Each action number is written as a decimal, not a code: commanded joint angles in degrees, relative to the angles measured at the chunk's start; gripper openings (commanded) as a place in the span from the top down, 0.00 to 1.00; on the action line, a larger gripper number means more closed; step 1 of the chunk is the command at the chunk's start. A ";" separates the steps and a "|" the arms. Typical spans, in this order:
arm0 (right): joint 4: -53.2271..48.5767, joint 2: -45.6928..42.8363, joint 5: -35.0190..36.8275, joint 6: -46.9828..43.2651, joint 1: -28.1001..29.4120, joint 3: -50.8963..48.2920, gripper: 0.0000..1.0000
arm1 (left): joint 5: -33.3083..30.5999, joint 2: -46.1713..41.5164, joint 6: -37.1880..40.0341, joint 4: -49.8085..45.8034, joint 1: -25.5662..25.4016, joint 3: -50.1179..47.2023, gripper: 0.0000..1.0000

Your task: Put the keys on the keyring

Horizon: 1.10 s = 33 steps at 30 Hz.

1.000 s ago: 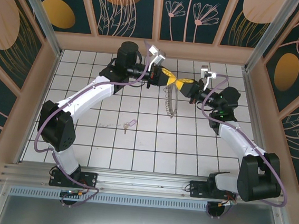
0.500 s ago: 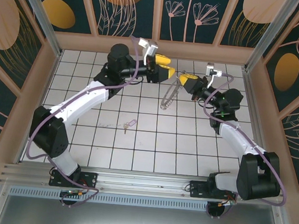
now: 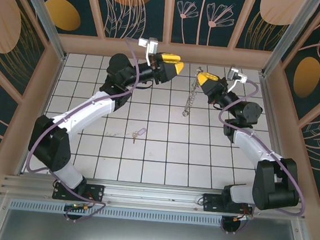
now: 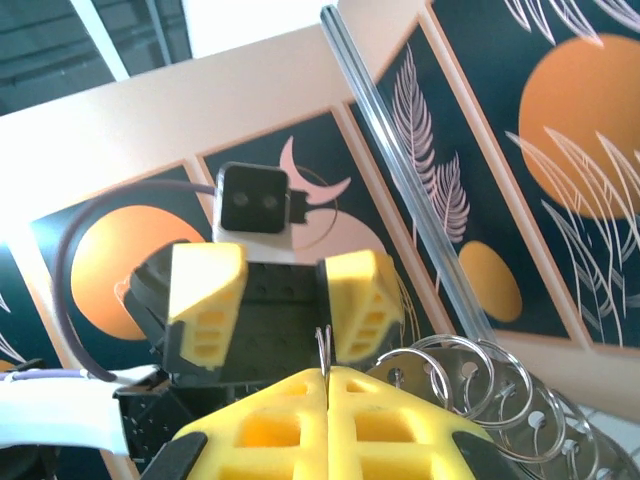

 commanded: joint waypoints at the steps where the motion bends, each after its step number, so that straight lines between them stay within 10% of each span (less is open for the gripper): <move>1: 10.72 0.86 3.28 1.76 1.18 1.85 1.00 | 2.86 2.03 -5.43 8.32 0.26 0.45 0.44; 33: 17.97 7.84 9.92 4.61 6.29 5.93 1.00 | 5.78 9.59 -14.82 22.09 -2.61 4.07 0.62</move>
